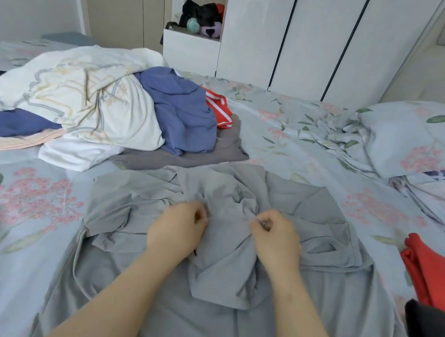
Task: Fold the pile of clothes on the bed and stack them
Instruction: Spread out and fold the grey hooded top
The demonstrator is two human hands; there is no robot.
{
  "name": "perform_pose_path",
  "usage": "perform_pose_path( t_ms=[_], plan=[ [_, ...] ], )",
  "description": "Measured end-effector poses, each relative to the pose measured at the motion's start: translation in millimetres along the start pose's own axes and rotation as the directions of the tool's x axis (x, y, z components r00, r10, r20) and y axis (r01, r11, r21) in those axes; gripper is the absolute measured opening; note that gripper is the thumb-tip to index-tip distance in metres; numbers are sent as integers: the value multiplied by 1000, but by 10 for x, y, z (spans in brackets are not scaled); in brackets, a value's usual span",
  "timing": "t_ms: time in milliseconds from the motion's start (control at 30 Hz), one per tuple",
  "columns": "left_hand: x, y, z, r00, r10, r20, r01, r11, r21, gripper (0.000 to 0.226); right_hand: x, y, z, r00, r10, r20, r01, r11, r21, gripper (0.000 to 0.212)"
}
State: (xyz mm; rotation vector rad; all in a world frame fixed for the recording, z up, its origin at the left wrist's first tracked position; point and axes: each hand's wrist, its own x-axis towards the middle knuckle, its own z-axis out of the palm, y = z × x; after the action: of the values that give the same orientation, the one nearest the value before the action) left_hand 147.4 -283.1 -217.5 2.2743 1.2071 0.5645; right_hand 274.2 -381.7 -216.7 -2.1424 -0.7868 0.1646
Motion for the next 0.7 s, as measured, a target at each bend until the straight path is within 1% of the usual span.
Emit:
perform_pose_path(
  t_ms=[67,100,133,167,200,233,267,300,333,400,433,467,500,533,633,700],
  plan=[
    [-29,33,-118,984,87,-154,-112,980,-162,14,-28,-18,-112,989,-85,-119,105,979,177,18],
    [-72,17,-174,974,136,-182,-169,969,-178,14,-69,-1,-167,985,-114,-133,138,973,184,20],
    [-131,-17,-211,970,194,-147,-215,966,-144,13,-127,37,-206,986,-139,-96,151,981,123,22],
    [-204,-73,-207,968,243,-62,-247,966,-69,10,-193,92,-231,990,-141,-10,141,990,8,23],
    [-299,-127,-178,964,265,29,-266,964,16,6,-276,156,-256,990,-107,91,117,986,-117,23],
    [-411,-175,-142,964,251,93,-258,963,78,4,-366,225,-289,984,-70,164,102,976,-193,22],
    [-535,-199,-110,968,220,120,-234,966,114,10,-456,285,-329,978,-62,201,103,973,-204,19],
    [-673,-199,-87,972,189,141,-210,967,147,21,-560,326,-377,976,-62,211,102,977,-186,16],
    [-826,-179,-69,973,175,153,-202,963,177,36,-679,337,-434,976,-63,208,100,980,-174,12],
    [-1149,-102,-50,963,173,208,-219,950,224,70,-949,360,-555,971,-46,232,95,975,-202,3],
    [-1305,-66,-42,955,174,239,-230,946,231,83,-1094,393,-609,969,-47,243,104,968,-227,7],
    [-1454,-31,-33,948,174,265,-239,943,233,92,-1242,429,-665,967,-46,252,117,954,-276,14],
    [-1597,-14,-13,942,172,287,-246,937,248,95,-1400,460,-738,966,-50,255,136,933,-332,21],
    [-1734,-1,11,938,178,296,-261,928,268,96,-1550,486,-820,963,-56,263,156,913,-377,25],
    [-2091,22,12,925,226,304,-315,905,286,90,-1955,600,-1015,961,-103,257,203,894,-401,30],
    [-2292,19,-19,928,265,263,-344,881,324,72,-2164,690,-1098,955,-143,261,248,868,-431,34]
  ],
)
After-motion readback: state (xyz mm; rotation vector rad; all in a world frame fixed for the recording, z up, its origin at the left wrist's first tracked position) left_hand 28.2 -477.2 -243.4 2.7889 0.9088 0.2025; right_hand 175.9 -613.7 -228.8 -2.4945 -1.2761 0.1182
